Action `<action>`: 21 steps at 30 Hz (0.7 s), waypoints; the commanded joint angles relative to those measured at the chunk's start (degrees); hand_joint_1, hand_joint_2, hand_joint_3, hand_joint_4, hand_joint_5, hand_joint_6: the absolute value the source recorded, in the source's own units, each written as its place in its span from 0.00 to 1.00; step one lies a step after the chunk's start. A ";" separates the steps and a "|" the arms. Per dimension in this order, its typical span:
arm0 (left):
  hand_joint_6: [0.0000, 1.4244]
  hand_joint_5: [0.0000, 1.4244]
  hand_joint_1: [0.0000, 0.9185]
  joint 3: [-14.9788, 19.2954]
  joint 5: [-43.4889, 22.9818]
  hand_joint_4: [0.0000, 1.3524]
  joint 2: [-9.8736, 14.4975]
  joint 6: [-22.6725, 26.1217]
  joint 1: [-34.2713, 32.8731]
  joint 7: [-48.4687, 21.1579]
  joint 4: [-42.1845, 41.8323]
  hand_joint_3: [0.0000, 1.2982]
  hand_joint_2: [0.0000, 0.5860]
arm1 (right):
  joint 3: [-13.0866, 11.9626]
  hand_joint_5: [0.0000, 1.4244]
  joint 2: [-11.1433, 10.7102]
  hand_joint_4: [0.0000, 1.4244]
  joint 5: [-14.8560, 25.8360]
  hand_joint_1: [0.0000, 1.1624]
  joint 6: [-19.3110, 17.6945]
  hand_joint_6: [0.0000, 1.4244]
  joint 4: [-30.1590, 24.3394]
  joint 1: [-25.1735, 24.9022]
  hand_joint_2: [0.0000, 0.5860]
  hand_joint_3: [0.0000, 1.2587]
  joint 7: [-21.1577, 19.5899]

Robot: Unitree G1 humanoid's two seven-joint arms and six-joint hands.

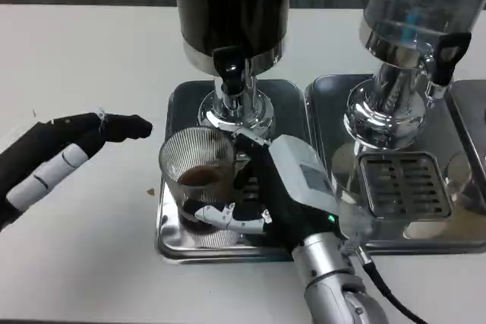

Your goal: Grasp the cup under the faucet to collect the drink, then remove the cup.

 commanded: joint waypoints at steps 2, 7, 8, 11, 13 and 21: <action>0.16 0.18 0.00 0.03 0.08 0.24 1.07 0.37 0.38 0.52 -0.38 0.31 0.35 | -0.29 0.51 0.43 0.34 0.05 0.76 -0.21 0.80 0.12 0.48 0.95 0.29 -1.82; 0.16 0.18 0.00 -0.04 0.15 0.24 1.06 0.42 0.28 0.51 -0.32 0.31 0.35 | -0.42 0.52 0.29 0.35 0.11 0.76 -0.44 0.82 -0.13 0.58 0.94 0.32 -2.13; 0.16 0.18 0.00 -0.06 0.15 0.24 1.06 0.43 0.27 0.49 -0.32 0.31 0.35 | -0.54 0.52 0.21 0.35 0.17 0.76 -0.44 0.82 -0.30 0.73 0.94 0.32 -2.31; 0.16 0.18 0.00 -0.18 0.21 0.24 0.96 0.40 0.26 0.43 -0.32 0.31 0.35 | -0.97 0.53 -0.10 0.36 0.30 0.75 -0.80 0.83 -0.90 1.40 0.94 0.33 -3.07; 0.16 0.18 0.00 -0.20 0.20 0.24 0.93 0.40 0.25 0.41 -0.27 0.31 0.35 | -1.20 0.54 -0.28 0.36 0.31 0.75 -0.95 0.84 -1.44 1.93 0.94 0.33 -3.52; 0.16 0.18 0.00 -0.48 0.33 0.24 0.75 0.45 -0.13 0.30 0.10 0.31 0.35 | -1.86 0.55 -0.91 0.37 0.46 0.75 -0.92 0.85 -3.24 3.09 0.94 0.34 -3.54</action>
